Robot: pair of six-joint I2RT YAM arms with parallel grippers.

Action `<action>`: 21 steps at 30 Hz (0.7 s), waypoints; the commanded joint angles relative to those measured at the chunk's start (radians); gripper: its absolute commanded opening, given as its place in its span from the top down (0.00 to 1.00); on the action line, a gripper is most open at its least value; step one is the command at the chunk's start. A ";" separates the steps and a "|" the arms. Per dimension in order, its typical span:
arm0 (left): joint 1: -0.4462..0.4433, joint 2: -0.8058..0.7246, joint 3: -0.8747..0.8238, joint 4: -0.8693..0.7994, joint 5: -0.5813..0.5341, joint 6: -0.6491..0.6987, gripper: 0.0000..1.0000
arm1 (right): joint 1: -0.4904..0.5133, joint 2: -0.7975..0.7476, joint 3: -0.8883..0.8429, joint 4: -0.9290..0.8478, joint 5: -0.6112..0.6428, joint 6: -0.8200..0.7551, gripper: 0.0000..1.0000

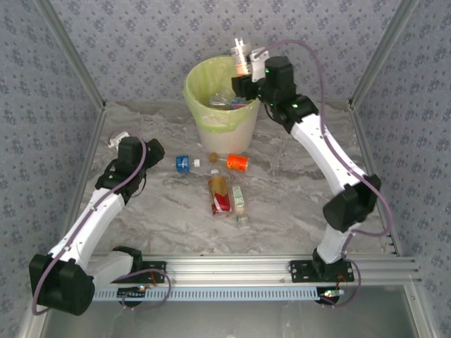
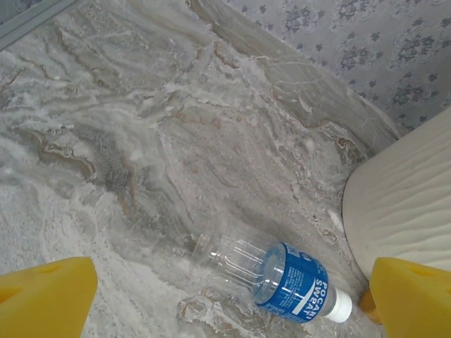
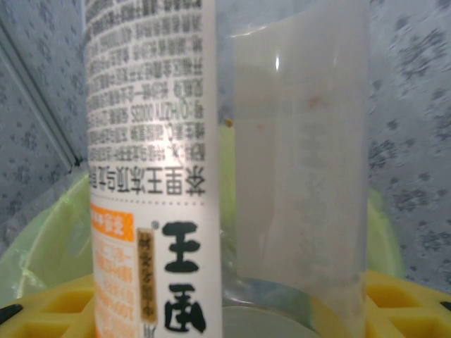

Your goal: Put the plastic bottles in the bin

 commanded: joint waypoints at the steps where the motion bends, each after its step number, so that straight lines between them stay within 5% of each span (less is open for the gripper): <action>1: 0.005 -0.023 -0.007 -0.027 0.008 -0.036 0.01 | 0.018 0.090 0.139 -0.138 0.018 -0.035 0.52; 7: 0.005 -0.029 -0.022 -0.021 0.028 -0.069 0.01 | 0.035 0.133 0.194 -0.185 0.140 -0.011 0.24; 21: 0.005 0.117 0.011 0.012 0.199 -0.147 0.01 | 0.076 -0.083 -0.077 -0.029 0.199 0.007 0.14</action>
